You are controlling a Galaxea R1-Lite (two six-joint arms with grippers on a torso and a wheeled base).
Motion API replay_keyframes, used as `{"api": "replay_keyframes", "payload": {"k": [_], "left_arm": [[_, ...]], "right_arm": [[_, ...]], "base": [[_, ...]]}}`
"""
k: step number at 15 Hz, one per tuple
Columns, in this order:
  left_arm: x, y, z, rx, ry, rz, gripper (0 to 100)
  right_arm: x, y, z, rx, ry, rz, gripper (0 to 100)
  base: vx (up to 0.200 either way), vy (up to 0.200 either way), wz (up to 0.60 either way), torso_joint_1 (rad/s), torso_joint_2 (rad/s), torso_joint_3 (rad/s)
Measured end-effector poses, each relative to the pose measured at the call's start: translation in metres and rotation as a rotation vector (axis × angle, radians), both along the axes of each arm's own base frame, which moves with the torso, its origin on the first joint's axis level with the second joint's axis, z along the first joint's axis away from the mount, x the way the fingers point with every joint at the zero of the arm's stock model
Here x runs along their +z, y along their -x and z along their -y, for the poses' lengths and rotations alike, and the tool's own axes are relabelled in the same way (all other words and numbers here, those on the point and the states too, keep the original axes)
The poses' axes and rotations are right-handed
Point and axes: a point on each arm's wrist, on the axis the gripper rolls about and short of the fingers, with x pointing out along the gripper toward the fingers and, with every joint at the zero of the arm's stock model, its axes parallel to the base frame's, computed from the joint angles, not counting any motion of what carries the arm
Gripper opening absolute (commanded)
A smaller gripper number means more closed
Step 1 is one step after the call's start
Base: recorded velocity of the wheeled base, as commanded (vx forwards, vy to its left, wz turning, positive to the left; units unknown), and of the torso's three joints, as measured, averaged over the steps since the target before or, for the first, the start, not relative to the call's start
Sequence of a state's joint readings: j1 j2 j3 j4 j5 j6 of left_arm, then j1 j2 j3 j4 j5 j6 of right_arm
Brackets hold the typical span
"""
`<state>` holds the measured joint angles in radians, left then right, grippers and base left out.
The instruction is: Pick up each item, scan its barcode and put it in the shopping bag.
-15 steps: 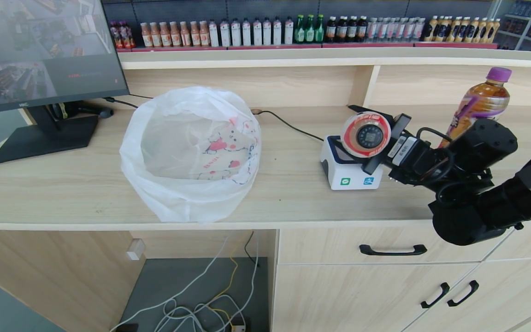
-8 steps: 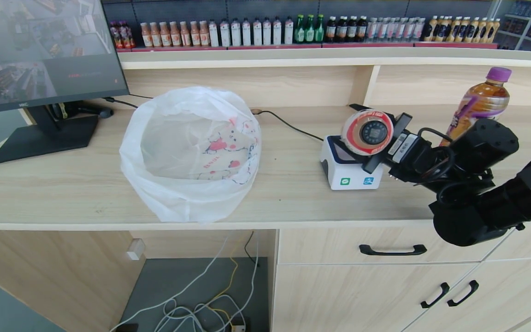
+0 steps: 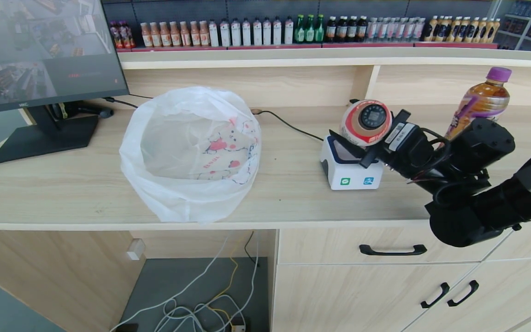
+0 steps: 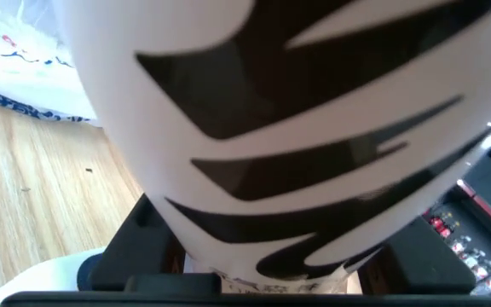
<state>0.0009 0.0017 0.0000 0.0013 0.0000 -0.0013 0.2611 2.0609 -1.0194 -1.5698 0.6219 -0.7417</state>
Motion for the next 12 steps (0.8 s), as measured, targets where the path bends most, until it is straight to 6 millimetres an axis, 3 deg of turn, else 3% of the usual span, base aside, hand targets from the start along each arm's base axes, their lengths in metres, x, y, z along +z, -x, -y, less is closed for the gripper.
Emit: {"api": "replay_keyframes", "payload": {"k": [5, 10, 12], "left_arm": [[0.000, 0.000, 0.000, 0.000, 0.000, 0.000, 100], [0.000, 0.000, 0.000, 0.000, 0.000, 0.000, 100], [0.000, 0.000, 0.000, 0.000, 0.000, 0.000, 100]], "right_arm": [[0.008, 0.007, -0.021, -0.013, -0.122, -0.065, 0], [0.026, 0.020, -0.020, -0.016, -0.252, -0.114, 0], [0.023, 0.031, -0.022, -0.002, -0.280, -0.178, 0]], "base": [[0.000, 0.000, 0.00, 0.000, 0.00, 0.000], [0.000, 0.000, 0.00, 0.000, 0.00, 0.000], [0.000, 0.000, 0.00, 0.000, 0.00, 0.000]]}}
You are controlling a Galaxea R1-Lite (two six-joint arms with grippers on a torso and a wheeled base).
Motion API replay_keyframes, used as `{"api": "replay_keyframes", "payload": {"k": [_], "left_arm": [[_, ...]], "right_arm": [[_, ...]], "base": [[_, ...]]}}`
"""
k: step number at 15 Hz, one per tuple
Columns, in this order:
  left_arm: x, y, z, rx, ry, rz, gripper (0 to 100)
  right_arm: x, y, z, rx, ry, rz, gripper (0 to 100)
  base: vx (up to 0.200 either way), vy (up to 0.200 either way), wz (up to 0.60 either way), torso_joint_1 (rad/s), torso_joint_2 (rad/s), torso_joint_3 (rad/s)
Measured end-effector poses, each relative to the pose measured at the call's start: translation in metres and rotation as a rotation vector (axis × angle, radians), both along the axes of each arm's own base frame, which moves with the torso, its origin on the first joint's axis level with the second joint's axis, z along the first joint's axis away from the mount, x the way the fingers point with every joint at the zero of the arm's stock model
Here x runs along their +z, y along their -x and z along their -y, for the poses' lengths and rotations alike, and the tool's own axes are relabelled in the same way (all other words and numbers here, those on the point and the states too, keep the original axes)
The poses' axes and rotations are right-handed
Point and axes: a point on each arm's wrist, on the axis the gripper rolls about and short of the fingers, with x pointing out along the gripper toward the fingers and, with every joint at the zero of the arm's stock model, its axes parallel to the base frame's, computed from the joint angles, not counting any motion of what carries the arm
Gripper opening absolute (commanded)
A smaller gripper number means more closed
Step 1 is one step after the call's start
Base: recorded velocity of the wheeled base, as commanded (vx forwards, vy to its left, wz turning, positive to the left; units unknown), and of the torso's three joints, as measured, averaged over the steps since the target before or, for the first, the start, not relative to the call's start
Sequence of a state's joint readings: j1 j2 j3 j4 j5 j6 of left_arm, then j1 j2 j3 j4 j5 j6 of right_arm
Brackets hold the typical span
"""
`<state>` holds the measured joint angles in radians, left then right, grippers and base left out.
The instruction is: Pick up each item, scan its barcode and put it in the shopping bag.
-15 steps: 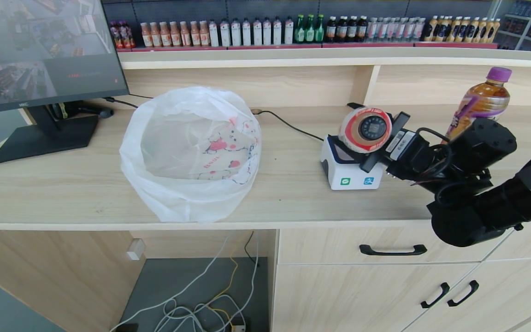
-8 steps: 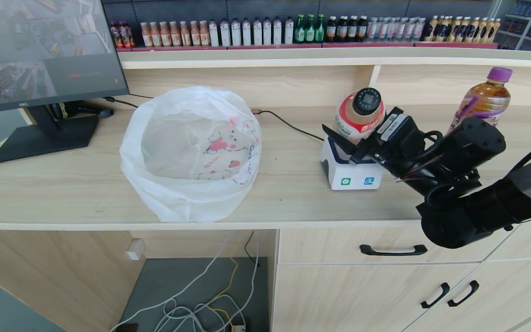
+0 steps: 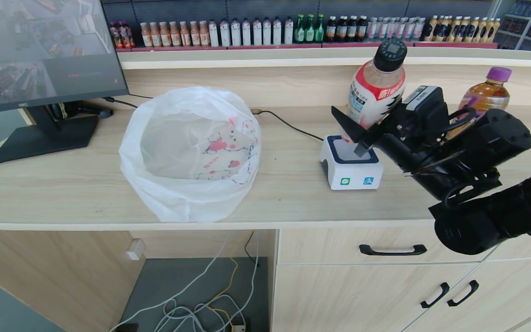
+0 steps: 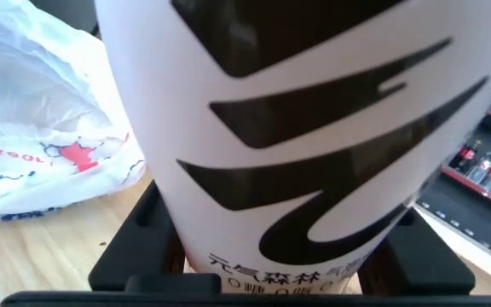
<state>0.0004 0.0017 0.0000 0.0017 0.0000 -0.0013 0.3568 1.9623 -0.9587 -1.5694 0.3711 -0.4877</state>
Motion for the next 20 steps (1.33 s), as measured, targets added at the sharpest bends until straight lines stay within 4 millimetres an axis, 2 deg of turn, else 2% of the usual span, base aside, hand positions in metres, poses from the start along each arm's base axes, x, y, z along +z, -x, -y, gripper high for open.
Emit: {"api": "replay_keyframes", "payload": {"k": [3, 8, 13, 17, 20], "left_arm": [[0.000, 0.000, 0.000, 0.000, 0.000, 0.000, 100], [0.000, 0.000, 0.000, 0.000, -0.001, 0.000, 100], [0.000, 0.000, 0.000, 0.000, -0.001, 0.000, 100], [0.000, 0.000, 0.000, 0.000, 0.000, 0.000, 100], [0.000, 0.000, 0.000, 0.000, 0.001, 0.000, 100]], "right_arm": [[-0.006, 0.023, -0.002, -0.012, -0.059, -0.105, 0], [0.005, 0.051, 0.007, 0.038, -0.261, -0.238, 0], [-0.012, 0.076, 0.019, 0.014, -0.318, -0.371, 0], [-0.016, 0.082, 0.022, 0.001, -0.365, -0.413, 0], [-0.003, 0.079, 0.022, 0.004, -0.424, -0.379, 0]], "base": [[0.000, 0.000, 0.00, 0.000, 0.00, 0.000], [0.000, 0.000, 0.00, 0.000, 0.00, 0.000], [0.000, 0.000, 0.00, 0.000, 0.00, 0.000], [0.000, 0.000, 0.00, 0.000, 0.00, 0.000], [0.000, 0.200, 0.00, 0.001, 0.00, 0.002]]}}
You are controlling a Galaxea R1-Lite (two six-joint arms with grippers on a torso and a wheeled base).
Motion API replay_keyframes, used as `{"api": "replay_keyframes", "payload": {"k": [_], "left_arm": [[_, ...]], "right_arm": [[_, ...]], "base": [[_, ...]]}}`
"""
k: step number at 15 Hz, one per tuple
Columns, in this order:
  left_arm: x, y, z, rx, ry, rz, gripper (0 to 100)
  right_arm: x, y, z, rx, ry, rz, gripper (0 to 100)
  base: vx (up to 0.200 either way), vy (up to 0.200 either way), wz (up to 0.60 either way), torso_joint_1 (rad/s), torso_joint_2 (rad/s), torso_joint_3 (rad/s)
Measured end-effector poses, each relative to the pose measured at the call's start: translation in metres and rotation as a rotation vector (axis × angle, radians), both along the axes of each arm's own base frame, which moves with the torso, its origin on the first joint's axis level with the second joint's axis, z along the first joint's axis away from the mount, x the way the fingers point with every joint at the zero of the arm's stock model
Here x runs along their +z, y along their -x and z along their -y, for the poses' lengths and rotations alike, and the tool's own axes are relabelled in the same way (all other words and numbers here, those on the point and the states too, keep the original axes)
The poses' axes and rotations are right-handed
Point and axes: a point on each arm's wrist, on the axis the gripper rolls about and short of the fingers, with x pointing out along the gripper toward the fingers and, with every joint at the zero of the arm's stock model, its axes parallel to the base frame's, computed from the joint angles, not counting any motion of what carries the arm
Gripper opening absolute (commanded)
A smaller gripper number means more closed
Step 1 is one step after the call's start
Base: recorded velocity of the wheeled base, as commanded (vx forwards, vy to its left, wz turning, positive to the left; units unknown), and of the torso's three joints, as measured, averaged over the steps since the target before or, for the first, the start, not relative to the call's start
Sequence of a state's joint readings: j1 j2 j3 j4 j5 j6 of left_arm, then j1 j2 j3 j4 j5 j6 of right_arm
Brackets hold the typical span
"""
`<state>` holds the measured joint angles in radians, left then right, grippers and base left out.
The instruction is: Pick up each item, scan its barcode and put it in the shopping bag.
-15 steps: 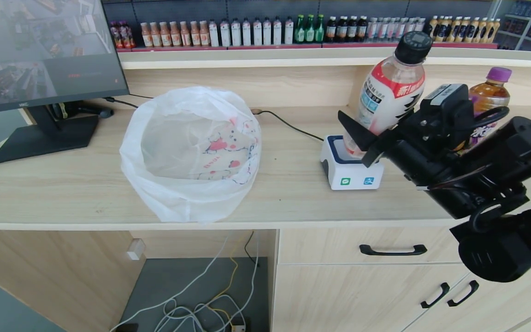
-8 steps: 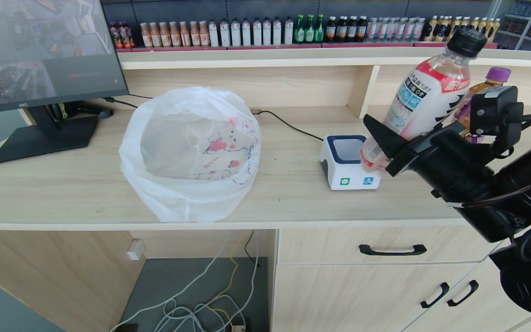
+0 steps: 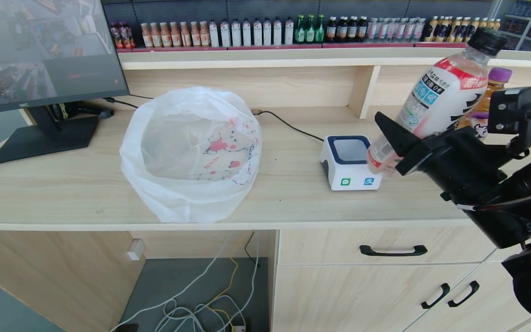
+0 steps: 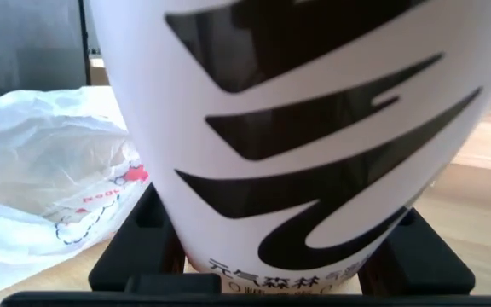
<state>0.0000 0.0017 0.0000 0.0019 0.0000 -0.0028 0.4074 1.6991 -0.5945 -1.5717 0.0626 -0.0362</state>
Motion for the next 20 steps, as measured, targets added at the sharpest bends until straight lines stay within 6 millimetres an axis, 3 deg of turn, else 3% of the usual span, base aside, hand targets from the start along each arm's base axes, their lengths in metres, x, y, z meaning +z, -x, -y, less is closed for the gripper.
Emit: {"api": "replay_keyframes", "payload": {"k": [16, 20], "left_arm": [[0.000, 0.000, 0.000, 0.000, 0.002, 0.000, 100], [0.000, 0.000, 0.000, 0.000, -0.002, 0.000, 100]], "right_arm": [[0.012, -0.002, 0.002, -0.004, -0.040, 0.035, 0], [0.015, 0.008, 0.006, -0.004, -0.038, 0.041, 0]], "base": [[0.000, 0.200, 0.00, 0.003, 0.00, 0.002], [0.000, 0.000, 0.00, 0.000, 0.00, 0.000]]}}
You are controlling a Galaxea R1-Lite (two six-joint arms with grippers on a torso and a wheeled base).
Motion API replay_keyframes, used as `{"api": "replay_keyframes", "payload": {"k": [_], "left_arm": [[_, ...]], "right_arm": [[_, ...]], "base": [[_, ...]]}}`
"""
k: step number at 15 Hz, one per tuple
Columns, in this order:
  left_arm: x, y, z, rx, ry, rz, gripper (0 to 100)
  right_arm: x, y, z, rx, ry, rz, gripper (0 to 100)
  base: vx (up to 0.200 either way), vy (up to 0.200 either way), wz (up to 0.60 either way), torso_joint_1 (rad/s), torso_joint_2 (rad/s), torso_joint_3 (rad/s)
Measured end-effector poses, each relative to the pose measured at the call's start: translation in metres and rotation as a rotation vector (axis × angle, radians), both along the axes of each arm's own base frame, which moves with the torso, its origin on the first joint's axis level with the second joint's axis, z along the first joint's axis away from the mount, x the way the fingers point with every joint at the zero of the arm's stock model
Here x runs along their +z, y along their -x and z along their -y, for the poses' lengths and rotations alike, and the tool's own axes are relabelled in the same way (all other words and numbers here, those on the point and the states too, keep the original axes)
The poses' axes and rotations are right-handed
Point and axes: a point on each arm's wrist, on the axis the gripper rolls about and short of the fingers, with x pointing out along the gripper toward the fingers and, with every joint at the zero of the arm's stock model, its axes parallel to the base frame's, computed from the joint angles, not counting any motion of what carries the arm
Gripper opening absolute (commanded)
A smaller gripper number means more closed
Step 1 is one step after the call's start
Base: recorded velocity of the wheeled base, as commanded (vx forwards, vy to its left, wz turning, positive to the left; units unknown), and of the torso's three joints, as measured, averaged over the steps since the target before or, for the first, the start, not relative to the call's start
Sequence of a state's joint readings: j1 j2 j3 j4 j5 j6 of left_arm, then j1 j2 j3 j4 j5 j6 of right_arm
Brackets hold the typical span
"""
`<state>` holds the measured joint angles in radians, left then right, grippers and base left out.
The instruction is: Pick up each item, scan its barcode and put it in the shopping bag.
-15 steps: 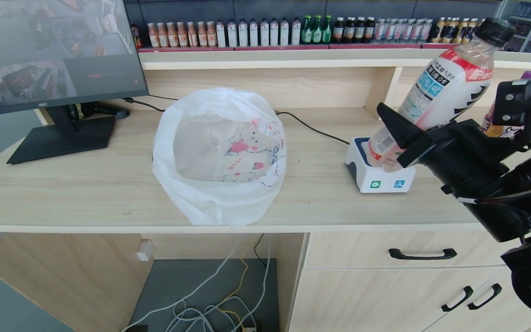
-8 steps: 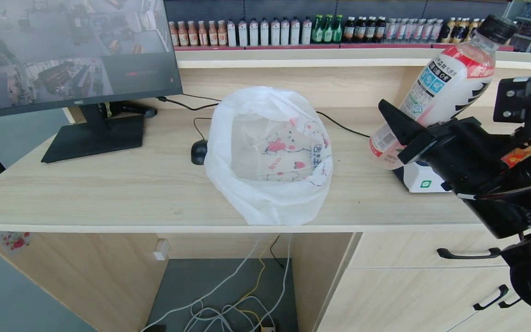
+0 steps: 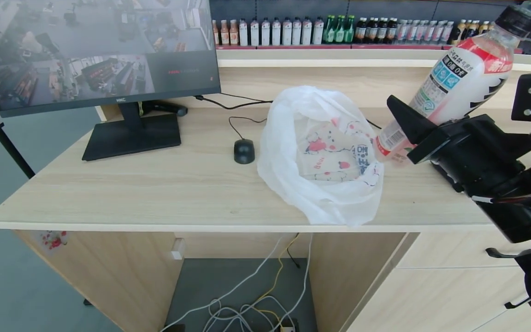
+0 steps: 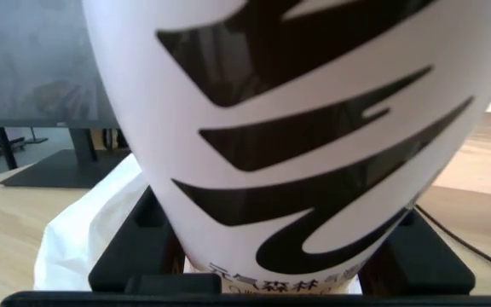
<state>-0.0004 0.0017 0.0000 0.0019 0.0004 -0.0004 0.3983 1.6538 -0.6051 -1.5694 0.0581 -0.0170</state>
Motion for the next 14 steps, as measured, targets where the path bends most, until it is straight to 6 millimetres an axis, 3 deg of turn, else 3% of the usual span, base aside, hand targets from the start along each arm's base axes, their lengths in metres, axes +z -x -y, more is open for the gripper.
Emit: {"api": "replay_keyframes", "payload": {"k": [6, 10, 14], "left_arm": [[0.000, 0.000, 0.000, 0.000, 0.001, 0.001, 100], [0.000, 0.000, 0.000, 0.000, 0.000, 0.000, 100], [0.000, 0.000, 0.000, 0.000, 0.000, 0.000, 100]], "right_arm": [[0.011, -0.002, -0.006, 0.010, 0.010, 0.041, 0], [0.025, -0.019, -0.028, 0.050, 0.059, -0.063, 0], [0.055, -0.045, -0.048, 0.052, 0.064, -0.088, 0]], "base": [[0.000, 0.000, 0.00, 0.000, 0.00, 0.000], [0.000, 0.000, 0.00, 0.000, 0.00, 0.000], [0.000, 0.000, 0.00, 0.000, 0.00, 0.000]]}}
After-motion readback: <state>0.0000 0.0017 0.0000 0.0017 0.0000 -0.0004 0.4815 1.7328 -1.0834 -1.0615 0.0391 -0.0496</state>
